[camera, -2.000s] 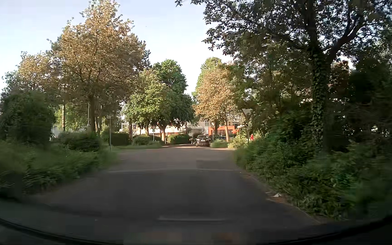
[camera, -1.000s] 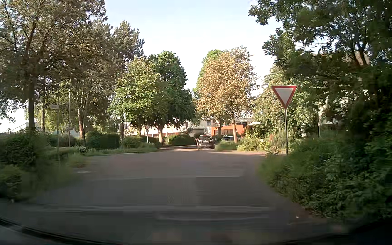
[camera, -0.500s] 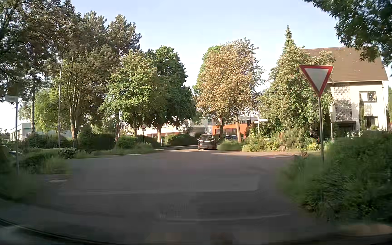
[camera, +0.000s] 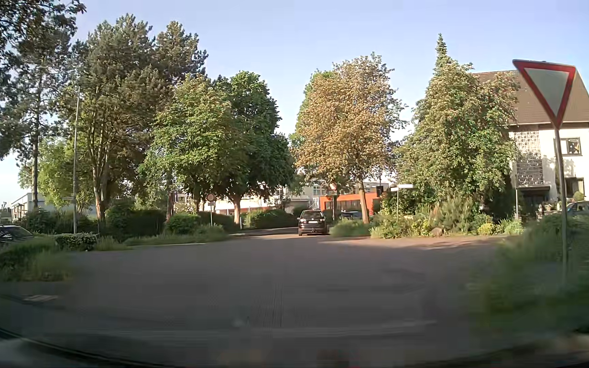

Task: Follow the waypoints while adhering to traffic rules and regulations

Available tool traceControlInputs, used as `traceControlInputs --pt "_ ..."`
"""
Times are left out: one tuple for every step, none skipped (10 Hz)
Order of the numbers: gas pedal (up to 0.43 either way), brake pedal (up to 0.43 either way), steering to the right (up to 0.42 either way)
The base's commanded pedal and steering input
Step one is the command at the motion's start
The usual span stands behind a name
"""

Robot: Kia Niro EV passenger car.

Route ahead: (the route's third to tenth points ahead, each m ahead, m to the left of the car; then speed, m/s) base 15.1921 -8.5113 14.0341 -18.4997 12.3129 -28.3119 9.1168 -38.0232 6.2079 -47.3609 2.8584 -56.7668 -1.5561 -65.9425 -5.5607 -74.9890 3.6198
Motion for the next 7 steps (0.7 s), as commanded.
traceControlInputs --pt "0.0 0.183 0.004" --pt "0.0 0.177 0.005" --pt "0.0 0.146 0.005" --pt "0.0 0.073 0.006" --pt "0.0 0.0 0.008" --pt "0.0 0.0 0.009" --pt "0.0 0.0 0.013"
